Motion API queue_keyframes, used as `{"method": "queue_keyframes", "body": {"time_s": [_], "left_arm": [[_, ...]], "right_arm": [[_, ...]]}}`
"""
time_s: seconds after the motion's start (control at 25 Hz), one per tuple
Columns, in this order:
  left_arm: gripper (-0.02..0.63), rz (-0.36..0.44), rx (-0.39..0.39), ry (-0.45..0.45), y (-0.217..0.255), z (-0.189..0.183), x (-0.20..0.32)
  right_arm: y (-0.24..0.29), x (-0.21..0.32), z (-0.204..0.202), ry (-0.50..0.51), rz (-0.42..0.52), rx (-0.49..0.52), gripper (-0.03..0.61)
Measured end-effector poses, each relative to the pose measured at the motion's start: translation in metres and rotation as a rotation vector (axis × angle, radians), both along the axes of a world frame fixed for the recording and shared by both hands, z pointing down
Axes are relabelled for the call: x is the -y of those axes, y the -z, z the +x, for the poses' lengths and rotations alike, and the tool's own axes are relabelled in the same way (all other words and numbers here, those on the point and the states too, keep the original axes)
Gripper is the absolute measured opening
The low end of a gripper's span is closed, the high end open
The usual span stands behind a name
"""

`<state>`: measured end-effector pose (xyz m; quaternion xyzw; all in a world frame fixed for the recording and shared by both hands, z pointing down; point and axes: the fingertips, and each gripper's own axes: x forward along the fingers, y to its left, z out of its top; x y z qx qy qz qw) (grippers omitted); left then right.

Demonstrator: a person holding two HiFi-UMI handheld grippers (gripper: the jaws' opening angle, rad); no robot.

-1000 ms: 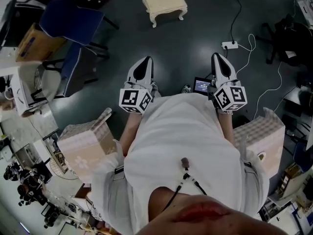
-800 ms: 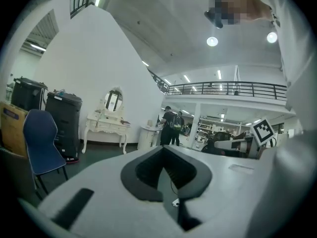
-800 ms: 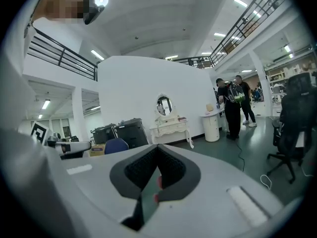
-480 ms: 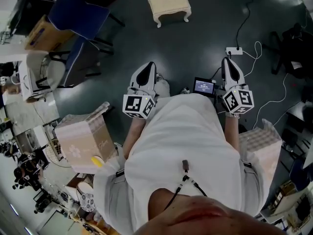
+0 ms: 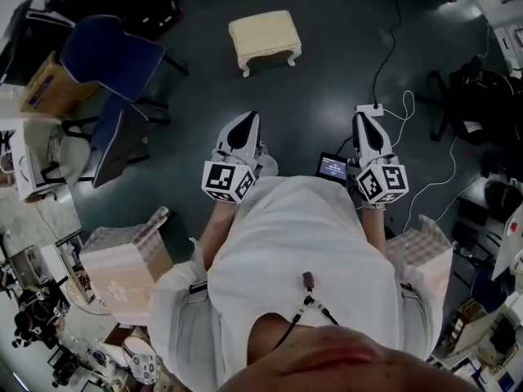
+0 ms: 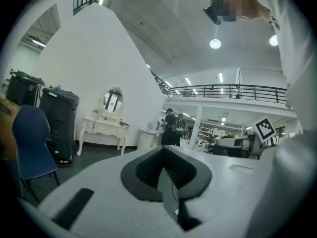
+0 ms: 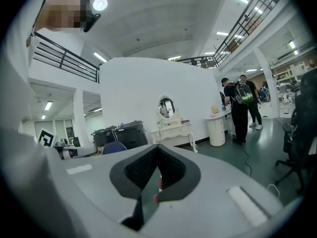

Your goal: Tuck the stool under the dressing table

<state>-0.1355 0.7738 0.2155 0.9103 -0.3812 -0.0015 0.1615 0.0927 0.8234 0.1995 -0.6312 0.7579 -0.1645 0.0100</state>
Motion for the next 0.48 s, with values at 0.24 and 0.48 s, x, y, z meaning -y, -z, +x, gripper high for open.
{"method": "queue_keyframes", "body": {"time_s": [0.24,0.48], "left_arm": [[0.006,0.07,-0.019,-0.116,0.017,0.015,0.064],[0.006,0.031,0.01,-0.083,0.005,-0.016,0.106]], "right_arm": [[0.011,0.058,0.004,-0.064,0.02,0.021,0.008],[0.004,0.094,0.001,-0.085,-0.003,0.036,0.008]]}}
